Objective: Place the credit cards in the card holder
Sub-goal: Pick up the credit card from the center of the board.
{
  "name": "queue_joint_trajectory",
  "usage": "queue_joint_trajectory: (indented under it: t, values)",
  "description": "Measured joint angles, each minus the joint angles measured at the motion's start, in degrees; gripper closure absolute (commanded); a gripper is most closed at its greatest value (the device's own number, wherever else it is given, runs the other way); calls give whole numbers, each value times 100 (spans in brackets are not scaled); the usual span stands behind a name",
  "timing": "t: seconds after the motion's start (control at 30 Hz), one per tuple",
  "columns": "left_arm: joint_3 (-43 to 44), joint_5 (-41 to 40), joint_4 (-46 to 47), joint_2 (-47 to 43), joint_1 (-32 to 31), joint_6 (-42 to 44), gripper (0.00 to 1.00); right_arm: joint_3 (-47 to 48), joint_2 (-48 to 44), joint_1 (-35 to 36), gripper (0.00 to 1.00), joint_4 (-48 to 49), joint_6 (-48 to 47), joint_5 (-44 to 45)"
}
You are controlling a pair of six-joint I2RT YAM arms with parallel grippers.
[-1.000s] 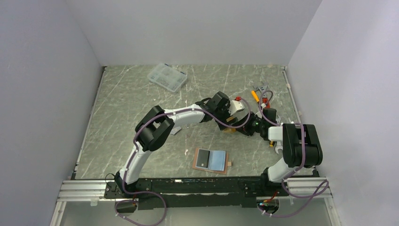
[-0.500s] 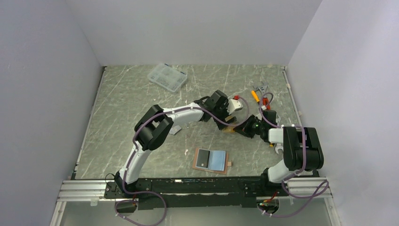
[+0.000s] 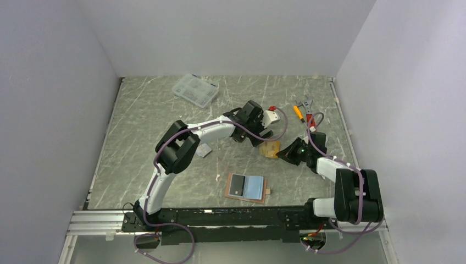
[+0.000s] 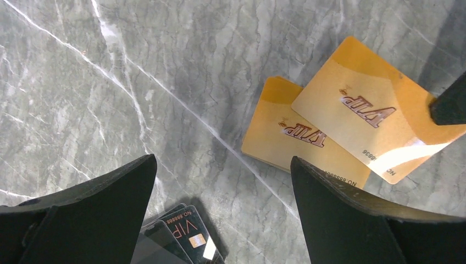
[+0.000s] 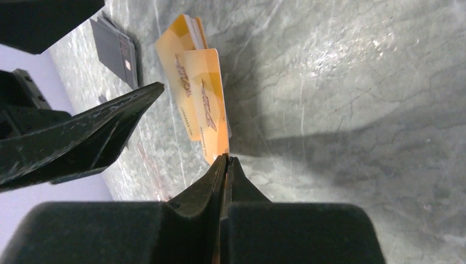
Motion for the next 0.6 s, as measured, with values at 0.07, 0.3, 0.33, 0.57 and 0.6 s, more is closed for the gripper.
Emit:
queue_joint_trajectory:
  t: [0.07,0.3,0.33,0.57,0.6]
  values:
    - [0,0,-28,0,0,-2,1,-48,-205,0,100,-107,-2,-11]
    - [26,376,-634,-251,164,-339,1,-70,-1220,0,100,-444,-42,-170]
    - [66,577,-800,-350,249,-485,1,-70,-1360,0,100,-457,-39,-210]
    - [-304,2643,-879,-1480,1211,-2017,1,-70,-2061,0,100,-619,31,-627]
    - [-595,3038,-608,-1700,1366,-2385,1,-70,-2175,0,100,-638,70,-704]
